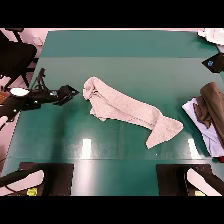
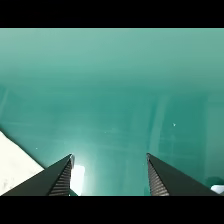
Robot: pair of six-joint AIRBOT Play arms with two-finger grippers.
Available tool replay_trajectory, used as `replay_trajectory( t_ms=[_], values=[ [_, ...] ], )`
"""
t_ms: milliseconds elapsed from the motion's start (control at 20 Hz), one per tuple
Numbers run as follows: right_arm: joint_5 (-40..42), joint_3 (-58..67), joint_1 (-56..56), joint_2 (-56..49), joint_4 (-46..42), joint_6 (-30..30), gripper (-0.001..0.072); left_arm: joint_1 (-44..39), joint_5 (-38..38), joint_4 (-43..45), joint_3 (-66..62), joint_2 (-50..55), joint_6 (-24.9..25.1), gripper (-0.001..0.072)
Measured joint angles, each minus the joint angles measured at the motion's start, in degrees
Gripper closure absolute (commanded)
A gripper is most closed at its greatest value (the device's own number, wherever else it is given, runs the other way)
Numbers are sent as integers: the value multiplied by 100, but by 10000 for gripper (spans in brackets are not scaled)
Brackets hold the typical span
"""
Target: Fold the shirts.
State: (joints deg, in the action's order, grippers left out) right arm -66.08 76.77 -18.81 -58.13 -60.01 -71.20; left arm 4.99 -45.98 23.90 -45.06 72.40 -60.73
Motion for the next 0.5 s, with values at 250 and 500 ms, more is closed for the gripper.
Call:
replay_trajectory(
  t_ms=[250, 500],
  values=[
    [-66, 48, 11, -39, 2, 28, 184, 0, -66, -1438, 103, 846, 1191, -6],
    [-129, 59, 11, -46, 2, 37, 184, 0, -24, -2197, 13, 1226, 1937, -6]
  ],
)
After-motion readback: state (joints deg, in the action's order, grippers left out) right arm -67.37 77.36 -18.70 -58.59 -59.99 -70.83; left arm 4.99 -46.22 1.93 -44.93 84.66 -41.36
